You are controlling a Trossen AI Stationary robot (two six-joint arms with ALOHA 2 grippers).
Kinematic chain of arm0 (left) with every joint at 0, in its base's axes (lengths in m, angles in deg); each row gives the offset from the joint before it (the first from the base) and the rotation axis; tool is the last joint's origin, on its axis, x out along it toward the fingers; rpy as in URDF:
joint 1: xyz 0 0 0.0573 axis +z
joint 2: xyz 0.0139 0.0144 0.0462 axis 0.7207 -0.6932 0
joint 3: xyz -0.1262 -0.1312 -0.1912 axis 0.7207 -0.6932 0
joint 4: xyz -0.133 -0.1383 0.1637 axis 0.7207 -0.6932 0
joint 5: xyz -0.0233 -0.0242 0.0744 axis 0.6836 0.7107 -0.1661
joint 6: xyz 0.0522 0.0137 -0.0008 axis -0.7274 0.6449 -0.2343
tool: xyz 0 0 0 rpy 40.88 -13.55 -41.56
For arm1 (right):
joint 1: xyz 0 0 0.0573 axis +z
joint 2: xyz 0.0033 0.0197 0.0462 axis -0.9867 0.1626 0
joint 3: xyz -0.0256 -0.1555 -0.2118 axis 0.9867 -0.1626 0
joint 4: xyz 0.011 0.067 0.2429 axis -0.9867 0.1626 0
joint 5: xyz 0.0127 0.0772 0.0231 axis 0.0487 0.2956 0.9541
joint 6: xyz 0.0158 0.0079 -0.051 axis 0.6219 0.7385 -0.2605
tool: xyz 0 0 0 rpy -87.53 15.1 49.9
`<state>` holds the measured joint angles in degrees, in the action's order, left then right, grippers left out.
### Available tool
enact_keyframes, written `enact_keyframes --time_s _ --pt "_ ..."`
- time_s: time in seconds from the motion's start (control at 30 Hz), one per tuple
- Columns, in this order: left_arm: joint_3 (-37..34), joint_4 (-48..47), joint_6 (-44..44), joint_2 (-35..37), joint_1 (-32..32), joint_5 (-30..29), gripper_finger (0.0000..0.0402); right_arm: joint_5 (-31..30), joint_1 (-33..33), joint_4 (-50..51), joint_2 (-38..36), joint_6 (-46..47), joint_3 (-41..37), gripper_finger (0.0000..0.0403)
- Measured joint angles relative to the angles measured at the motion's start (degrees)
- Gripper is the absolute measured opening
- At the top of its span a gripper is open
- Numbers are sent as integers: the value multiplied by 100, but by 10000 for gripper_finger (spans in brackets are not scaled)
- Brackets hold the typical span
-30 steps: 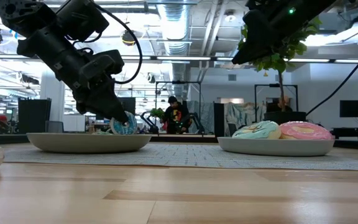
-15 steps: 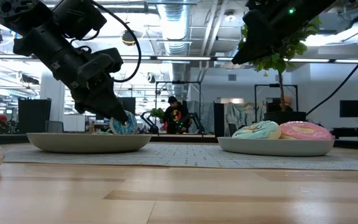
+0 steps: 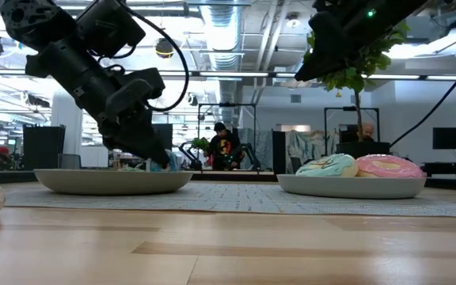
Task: Pick & Place donuts
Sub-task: Put the small blue donut into the green plate
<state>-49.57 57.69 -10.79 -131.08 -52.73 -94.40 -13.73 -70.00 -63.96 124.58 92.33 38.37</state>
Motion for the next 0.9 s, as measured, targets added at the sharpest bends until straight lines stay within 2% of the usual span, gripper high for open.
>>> enact_keyframes --time_s 0.33,0.67,0.9 --pt "2 -217 7 0 0 -35 76 1 2 -2 0 1 0 109" --pt "2 -262 4 2 0 -99 131 2 0 -4 0 2 0 109" --pt "2 -262 -49 2 65 -143 146 140 -1 -6 0 8 0 109"
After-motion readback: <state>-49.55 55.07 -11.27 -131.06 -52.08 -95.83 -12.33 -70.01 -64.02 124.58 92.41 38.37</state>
